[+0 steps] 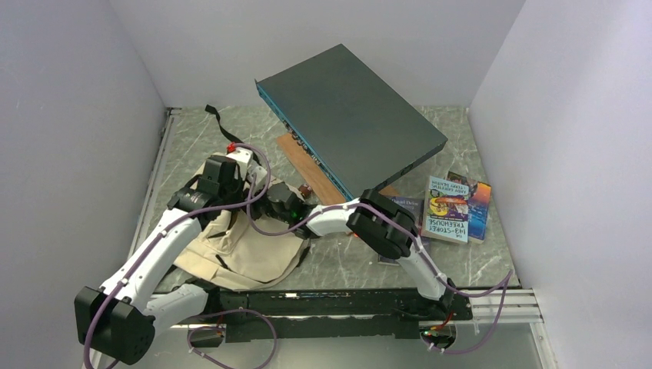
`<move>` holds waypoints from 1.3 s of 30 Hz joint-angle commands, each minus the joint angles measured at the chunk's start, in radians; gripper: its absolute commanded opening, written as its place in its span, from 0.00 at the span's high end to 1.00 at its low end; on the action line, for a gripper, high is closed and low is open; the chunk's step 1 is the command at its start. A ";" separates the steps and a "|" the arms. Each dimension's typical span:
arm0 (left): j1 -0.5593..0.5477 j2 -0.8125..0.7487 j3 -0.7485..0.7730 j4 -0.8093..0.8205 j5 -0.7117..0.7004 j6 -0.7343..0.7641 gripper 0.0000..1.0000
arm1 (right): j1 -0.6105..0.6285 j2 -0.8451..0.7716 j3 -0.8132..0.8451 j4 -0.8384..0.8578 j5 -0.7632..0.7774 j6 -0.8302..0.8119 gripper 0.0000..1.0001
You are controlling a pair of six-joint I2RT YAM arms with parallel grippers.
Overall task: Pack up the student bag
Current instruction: Place the stationery in the student bag.
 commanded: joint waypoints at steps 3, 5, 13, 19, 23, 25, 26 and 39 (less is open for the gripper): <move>-0.017 -0.022 0.027 0.021 0.024 0.008 1.00 | 0.014 0.015 0.086 -0.032 -0.055 -0.033 0.90; -0.017 -0.019 0.028 0.020 0.017 0.008 1.00 | 0.014 -0.031 0.025 -0.010 -0.026 -0.020 0.90; -0.017 -0.008 0.031 0.009 0.006 0.007 1.00 | 0.019 -0.312 -0.267 -0.096 0.107 0.064 0.86; -0.017 0.011 0.043 -0.007 0.013 0.006 1.00 | 0.083 -0.491 -0.436 -0.293 0.226 0.008 0.70; -0.023 0.032 0.045 -0.013 0.018 0.007 1.00 | 0.126 -0.589 -0.567 -0.385 0.283 0.017 0.61; -0.024 0.043 0.051 -0.020 0.020 0.006 1.00 | 0.153 -0.649 -0.633 -0.418 0.317 0.028 0.58; -0.025 0.046 0.053 -0.022 0.020 0.006 1.00 | 0.169 -0.680 -0.654 -0.456 0.350 0.037 0.56; -0.076 0.081 0.108 -0.126 0.010 0.003 1.00 | 0.215 -1.266 -0.957 -0.791 0.624 0.363 0.40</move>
